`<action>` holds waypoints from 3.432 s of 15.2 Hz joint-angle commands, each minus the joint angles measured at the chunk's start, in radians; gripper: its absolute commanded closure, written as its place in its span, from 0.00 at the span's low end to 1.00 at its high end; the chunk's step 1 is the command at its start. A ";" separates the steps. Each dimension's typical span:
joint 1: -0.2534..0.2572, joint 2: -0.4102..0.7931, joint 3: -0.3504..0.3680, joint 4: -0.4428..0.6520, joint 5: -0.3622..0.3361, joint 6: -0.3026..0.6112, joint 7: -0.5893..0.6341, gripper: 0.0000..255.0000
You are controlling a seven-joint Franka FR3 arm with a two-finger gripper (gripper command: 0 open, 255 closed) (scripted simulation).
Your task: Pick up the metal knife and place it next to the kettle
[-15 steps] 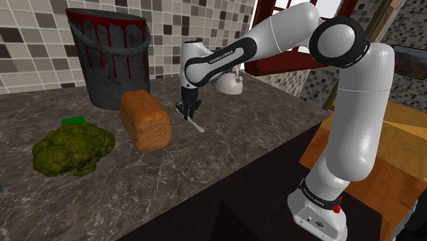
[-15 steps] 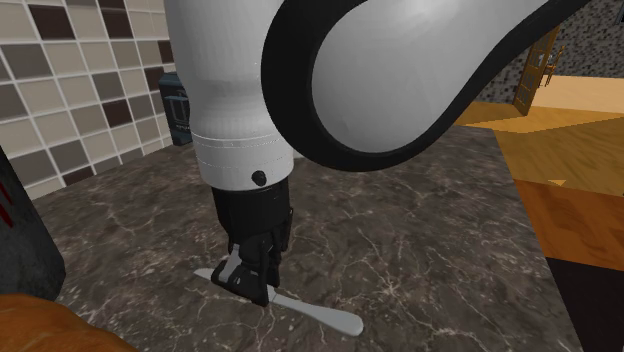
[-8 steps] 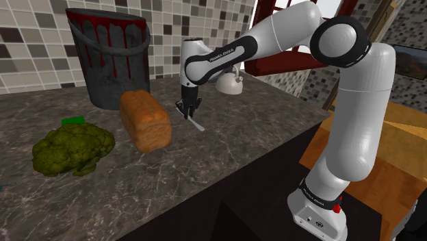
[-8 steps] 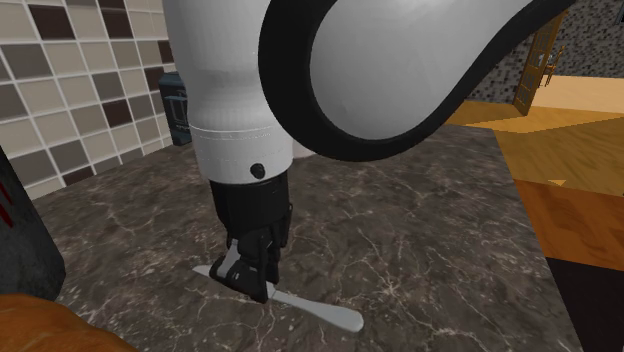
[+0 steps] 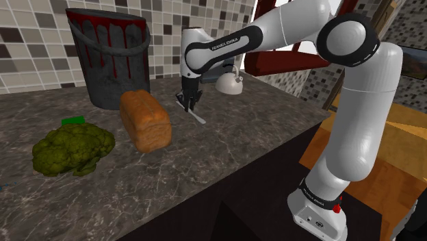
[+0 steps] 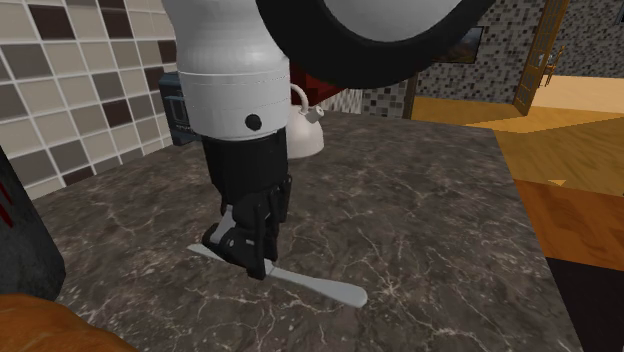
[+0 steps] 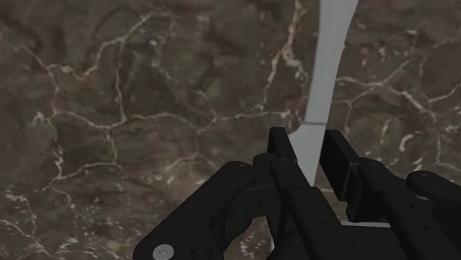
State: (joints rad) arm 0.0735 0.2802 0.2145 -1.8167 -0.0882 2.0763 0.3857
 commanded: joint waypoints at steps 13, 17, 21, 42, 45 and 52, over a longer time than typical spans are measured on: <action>-0.002 -0.054 0.005 0.120 0.017 -0.172 -0.014 1.00; -0.002 -0.061 0.006 0.163 0.020 -0.223 -0.016 1.00; -0.001 -0.066 0.007 0.212 0.022 -0.275 -0.018 1.00; -0.051 -0.074 -0.023 0.426 0.030 -0.494 -0.113 1.00; -0.094 -0.088 -0.050 0.407 0.037 -0.488 -0.181 1.00; -0.190 -0.084 -0.112 0.415 0.047 -0.487 -0.338 1.00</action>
State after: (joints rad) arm -0.1048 0.1894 0.1101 -1.4165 -0.0420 1.5959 0.0686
